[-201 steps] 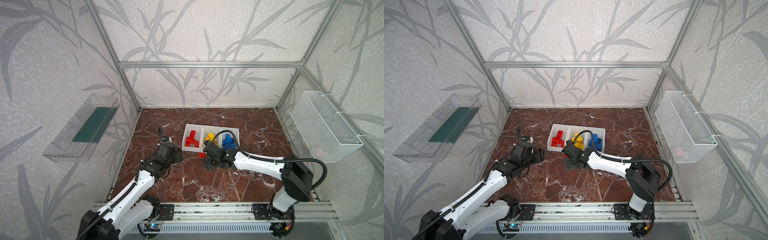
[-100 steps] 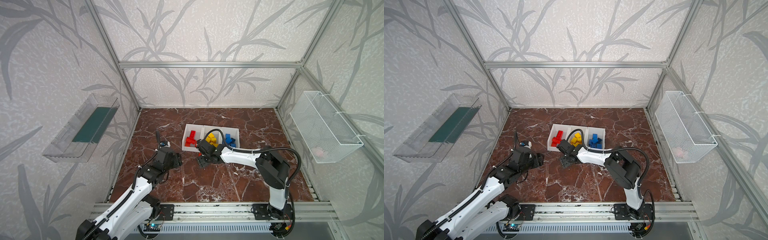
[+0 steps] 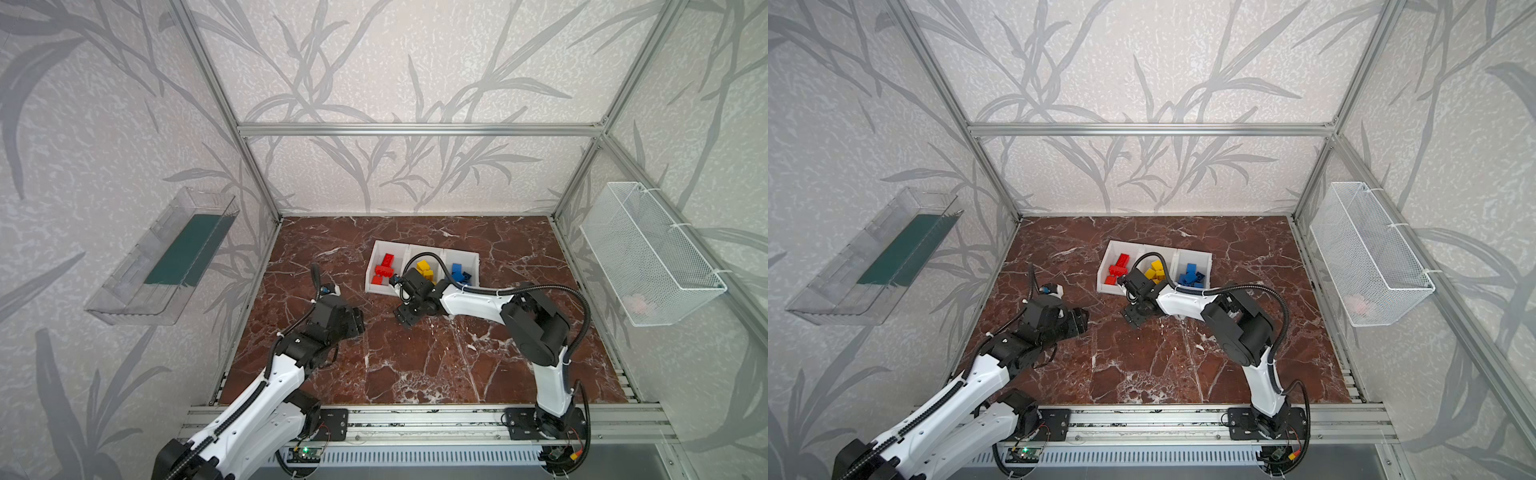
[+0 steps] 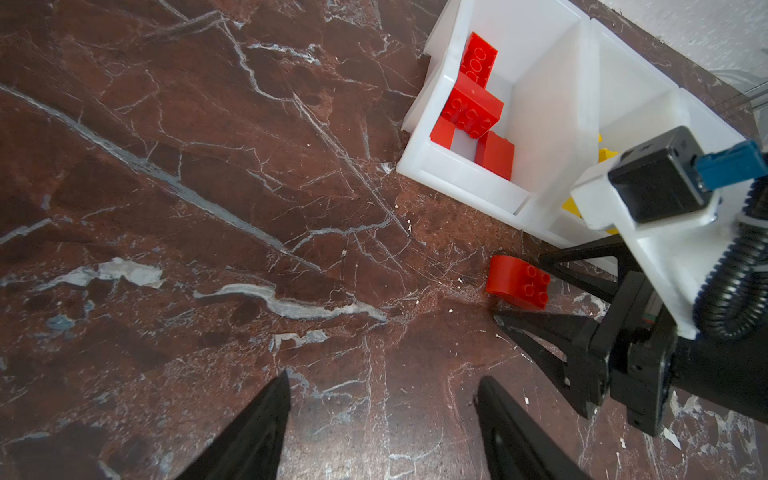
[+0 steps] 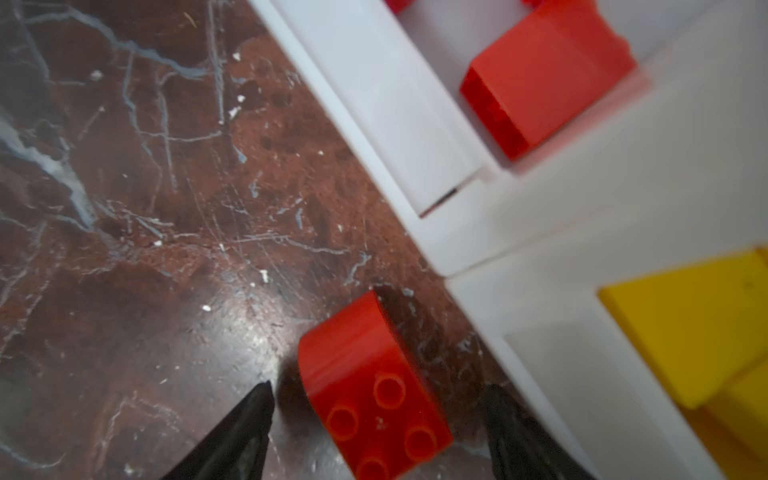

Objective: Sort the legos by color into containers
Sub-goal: 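Lower the right gripper onto the red brick beside the tray and grasp it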

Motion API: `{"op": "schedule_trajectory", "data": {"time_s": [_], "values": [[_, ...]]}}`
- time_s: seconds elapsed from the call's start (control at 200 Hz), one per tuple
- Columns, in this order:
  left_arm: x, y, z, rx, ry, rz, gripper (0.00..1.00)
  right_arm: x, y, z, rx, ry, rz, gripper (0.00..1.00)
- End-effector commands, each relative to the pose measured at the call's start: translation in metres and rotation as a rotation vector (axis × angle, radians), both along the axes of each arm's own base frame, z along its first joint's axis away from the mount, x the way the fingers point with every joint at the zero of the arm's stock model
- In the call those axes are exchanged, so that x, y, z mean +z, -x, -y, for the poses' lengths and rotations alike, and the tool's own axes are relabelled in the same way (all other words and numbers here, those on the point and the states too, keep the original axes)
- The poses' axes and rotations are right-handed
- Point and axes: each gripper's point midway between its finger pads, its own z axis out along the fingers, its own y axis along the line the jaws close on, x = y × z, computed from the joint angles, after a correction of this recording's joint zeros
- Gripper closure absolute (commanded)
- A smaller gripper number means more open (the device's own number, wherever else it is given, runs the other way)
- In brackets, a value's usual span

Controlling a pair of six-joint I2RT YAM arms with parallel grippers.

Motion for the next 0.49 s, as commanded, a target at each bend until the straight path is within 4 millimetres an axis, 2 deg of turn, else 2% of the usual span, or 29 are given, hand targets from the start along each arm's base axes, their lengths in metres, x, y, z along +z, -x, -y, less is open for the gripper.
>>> {"op": "schedule_trajectory", "data": {"time_s": [0.0,0.28,0.49], "values": [[-0.001,0.002,-0.004,0.032,0.016,0.003,0.27,0.006,-0.004,-0.013,0.100,-0.025,0.024,0.23],[-0.002,0.005,-0.005,0.046,0.029,0.000,0.27,-0.002,0.005,-0.009,0.128,-0.019,0.012,0.39],[-0.003,0.007,-0.006,0.051,0.034,-0.001,0.27,-0.005,0.017,-0.010,0.151,-0.004,0.005,0.62]]}}
